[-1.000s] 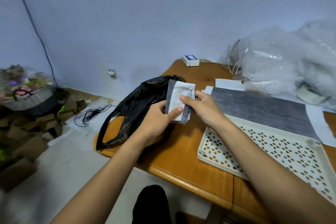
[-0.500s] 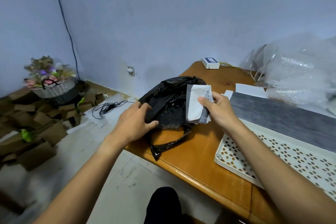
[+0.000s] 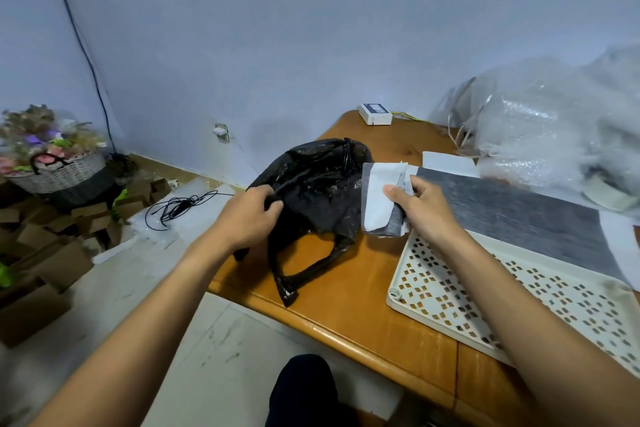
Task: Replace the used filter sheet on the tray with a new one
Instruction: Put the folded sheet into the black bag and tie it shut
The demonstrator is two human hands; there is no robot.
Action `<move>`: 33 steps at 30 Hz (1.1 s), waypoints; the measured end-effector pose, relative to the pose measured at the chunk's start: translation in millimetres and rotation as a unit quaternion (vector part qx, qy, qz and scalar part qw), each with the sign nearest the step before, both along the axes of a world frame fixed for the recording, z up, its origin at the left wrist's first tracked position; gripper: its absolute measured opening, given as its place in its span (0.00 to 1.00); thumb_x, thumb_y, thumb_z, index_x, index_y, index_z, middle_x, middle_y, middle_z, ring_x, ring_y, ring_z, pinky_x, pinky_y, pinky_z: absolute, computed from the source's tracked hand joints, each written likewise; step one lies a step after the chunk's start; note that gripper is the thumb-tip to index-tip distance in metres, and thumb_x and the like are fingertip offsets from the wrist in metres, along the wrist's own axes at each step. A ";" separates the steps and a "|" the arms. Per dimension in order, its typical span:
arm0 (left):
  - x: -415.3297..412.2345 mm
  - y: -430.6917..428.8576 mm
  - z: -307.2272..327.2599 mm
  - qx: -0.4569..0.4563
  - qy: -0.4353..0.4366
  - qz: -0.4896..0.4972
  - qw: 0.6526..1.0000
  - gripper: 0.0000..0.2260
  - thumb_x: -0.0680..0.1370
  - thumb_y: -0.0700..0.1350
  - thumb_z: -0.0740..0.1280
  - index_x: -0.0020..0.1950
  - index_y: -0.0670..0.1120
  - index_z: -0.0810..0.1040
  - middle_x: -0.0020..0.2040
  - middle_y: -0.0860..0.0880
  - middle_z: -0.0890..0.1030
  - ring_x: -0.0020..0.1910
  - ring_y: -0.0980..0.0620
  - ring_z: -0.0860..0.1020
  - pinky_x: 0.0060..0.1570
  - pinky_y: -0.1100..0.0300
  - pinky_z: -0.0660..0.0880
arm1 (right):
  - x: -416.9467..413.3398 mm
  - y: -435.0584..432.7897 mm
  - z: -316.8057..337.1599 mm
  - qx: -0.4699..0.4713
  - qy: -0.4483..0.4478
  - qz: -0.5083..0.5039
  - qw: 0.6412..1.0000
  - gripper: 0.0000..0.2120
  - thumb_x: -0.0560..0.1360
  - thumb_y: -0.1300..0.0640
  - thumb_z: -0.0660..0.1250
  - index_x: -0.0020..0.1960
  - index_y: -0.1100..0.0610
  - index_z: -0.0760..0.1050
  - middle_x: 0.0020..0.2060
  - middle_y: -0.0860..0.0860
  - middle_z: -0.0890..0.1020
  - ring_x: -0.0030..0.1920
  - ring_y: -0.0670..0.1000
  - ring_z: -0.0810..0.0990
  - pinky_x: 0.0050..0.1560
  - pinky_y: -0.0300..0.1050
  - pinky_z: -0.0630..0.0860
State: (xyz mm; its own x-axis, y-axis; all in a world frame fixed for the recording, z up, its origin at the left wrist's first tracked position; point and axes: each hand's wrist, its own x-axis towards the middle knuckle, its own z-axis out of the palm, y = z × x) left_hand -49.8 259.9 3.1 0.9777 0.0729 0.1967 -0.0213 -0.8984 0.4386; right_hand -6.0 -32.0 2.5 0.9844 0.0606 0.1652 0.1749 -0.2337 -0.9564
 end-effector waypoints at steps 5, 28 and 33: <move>7.0 -18.1 26.8 -0.181 -0.018 0.004 0.983 0.14 0.84 0.51 0.64 0.46 0.41 0.77 0.33 0.44 0.80 0.26 0.51 0.79 0.30 0.59 0.72 | -1.8 -3.5 9.6 0.012 -0.004 -0.002 1.000 0.04 0.80 0.53 0.68 0.52 0.47 0.81 0.50 0.46 0.87 0.50 0.48 0.86 0.51 0.47 0.82; 39.4 -61.6 112.1 -0.016 -0.121 -0.059 0.991 0.15 0.80 0.55 0.68 0.41 0.45 0.81 0.37 0.50 0.80 0.40 0.50 0.77 0.39 0.57 0.70 | -27.8 68.3 40.1 -0.498 -0.247 0.056 0.829 0.15 0.77 0.45 0.61 0.56 0.56 0.74 0.39 0.52 0.74 0.43 0.60 0.77 0.37 0.48 0.64; 35.9 -62.7 138.0 -0.111 -0.065 -0.076 0.989 0.20 0.80 0.55 0.68 0.40 0.38 0.80 0.32 0.48 0.73 0.29 0.52 0.68 0.30 0.60 0.65 | -15.7 77.0 33.9 -0.561 -0.359 0.039 0.745 0.15 0.81 0.51 0.62 0.62 0.57 0.75 0.51 0.55 0.83 0.51 0.58 0.81 0.40 0.50 0.71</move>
State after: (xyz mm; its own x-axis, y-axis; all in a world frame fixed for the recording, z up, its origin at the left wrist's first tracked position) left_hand -13.9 197.2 141.1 0.9481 -0.0167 0.3175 -0.2173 -0.7630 0.6088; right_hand -21.7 45.0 36.4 0.6526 0.6099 0.4497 0.6025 -0.7775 0.1802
